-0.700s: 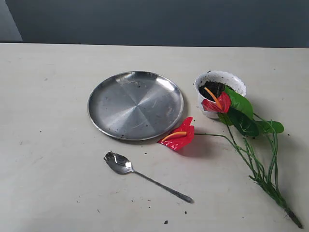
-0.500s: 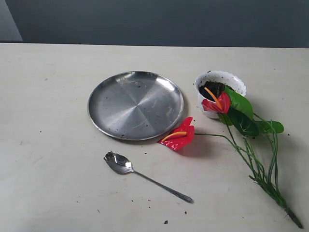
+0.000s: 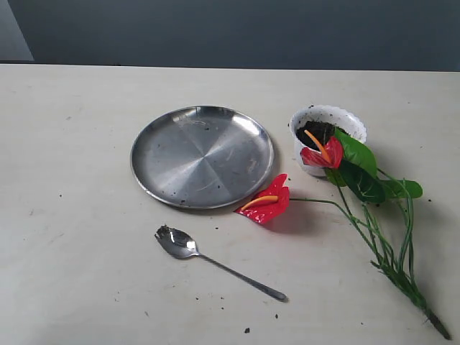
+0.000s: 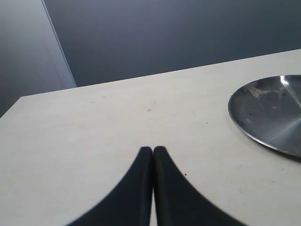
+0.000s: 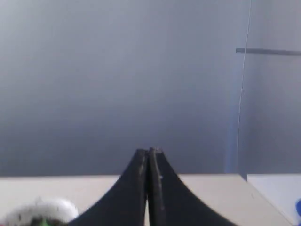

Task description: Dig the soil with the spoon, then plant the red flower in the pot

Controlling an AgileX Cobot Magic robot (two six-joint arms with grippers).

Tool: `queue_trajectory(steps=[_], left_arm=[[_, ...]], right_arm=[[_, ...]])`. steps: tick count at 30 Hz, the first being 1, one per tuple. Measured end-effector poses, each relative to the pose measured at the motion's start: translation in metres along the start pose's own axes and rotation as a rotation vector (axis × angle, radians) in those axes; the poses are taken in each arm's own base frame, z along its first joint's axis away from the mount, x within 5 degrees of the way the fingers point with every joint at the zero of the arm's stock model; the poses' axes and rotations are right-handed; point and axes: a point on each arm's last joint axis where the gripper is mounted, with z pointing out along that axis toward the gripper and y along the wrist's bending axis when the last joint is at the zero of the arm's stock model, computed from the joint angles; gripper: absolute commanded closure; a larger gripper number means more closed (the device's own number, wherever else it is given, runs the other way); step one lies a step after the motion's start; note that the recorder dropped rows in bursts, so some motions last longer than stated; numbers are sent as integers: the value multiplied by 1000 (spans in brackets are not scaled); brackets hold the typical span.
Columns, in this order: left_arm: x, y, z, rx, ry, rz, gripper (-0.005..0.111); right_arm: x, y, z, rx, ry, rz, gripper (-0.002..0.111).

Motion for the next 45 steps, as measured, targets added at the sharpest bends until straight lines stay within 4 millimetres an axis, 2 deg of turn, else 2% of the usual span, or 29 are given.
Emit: queue_trajectory(steps=[1,3,5,8,10,13,16,19,23,25,27,31,33,35,38,39,43,45], left_arm=[[0,0,0,0,0,0,105],[0,0,0,0,0,0,105],[0,0,0,0,0,0,105],[0,0,0,0,0,0,105],[0,0,0,0,0,0,105],[0,0,0,0,0,0,105],[0,0,0,0,0,0,105],[0,0,0,0,0,0,105],[0,0,0,0,0,0,105],[0,0,0,0,0,0,105],[0,0,0,0,0,0,105],[0,0,0,0,0,0,105],[0,0,0,0,0,0,105],[0,0,0,0,0,0,105],[0,0,0,0,0,0,105],[0,0,0,0,0,0,105],[0,0,0,0,0,0,105],[0,0,0,0,0,0,105]], right_arm=[[-4,0,0,3,-41,25,108],[-12,-2,-1,14,-130,186,108],[-14,-5,-2,18,-165,484,108],[-6,-4,-1,11,-83,799,108],[2,-1,0,22,35,843,108],[-3,4,-2,-11,159,761,108],[-34,8,-3,-122,153,598,108],[-68,14,4,-232,201,417,108],[-103,30,33,-389,408,121,108],[-115,42,53,-493,519,-22,108],[-119,59,76,-626,649,-124,108],[-106,99,113,-895,863,-213,108],[-89,123,126,-1009,965,-254,108],[-70,146,130,-1094,1052,-292,108],[-36,180,127,-1204,1177,-364,102],[-25,191,124,-1237,1206,-397,97],[8,225,109,-1355,1239,-554,66],[25,240,102,-1391,1238,-609,62]])
